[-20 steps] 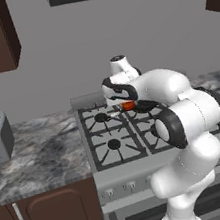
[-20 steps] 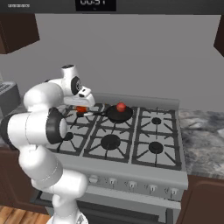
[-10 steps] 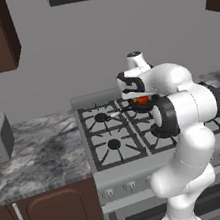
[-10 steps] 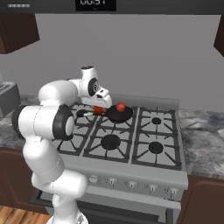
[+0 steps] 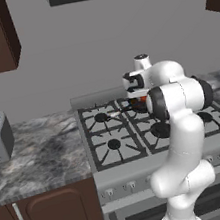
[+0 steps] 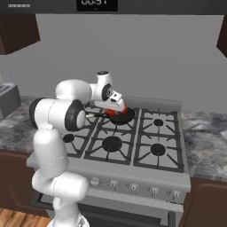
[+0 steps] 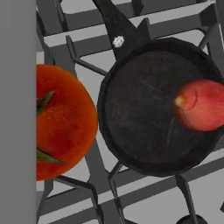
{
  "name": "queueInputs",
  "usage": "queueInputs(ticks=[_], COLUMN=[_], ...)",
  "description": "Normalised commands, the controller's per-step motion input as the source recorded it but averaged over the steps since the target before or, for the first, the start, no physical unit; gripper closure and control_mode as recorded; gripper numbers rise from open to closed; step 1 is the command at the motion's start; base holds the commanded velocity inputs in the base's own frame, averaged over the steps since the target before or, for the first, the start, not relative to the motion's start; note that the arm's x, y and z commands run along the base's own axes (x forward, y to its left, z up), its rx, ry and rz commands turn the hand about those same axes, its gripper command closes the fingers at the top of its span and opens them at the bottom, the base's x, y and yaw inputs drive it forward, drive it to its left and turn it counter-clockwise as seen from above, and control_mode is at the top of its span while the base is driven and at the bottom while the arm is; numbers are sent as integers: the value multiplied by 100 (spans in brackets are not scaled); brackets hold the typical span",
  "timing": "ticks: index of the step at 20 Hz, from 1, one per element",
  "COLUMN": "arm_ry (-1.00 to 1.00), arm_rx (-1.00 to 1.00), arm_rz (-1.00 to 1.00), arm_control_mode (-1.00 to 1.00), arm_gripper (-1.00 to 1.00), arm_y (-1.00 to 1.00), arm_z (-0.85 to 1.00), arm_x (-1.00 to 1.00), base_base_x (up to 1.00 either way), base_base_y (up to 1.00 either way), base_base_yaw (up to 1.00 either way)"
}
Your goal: Place the pan on the rear center burner on the stove. Then place the tomato and the onion in the pan and turn on the rear center burner.
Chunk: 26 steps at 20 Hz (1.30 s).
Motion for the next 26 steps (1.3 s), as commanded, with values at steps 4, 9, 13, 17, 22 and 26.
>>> queueInputs(ticks=[4,9,13,17,22,26], arm_ry=[0,0,0,0,0,-1], arm_rx=[2,2,0,0,0,0], arm_rz=[0,0,0,0,0,0], arm_control_mode=[-100,-100,-100,-100,-100,-100], arm_gripper=[100,100,100,100,-100,-100], arm_y=[-24,-7,0,0,0,-4], arm_z=[-33,-40,-34,-31,-21,0], arm_x=[68,64,30,4,0,0], base_base_x=[0,0,0,0,0,0], base_base_y=[0,0,0,0,0,0], base_base_yaw=[0,0,0,0,0,0])
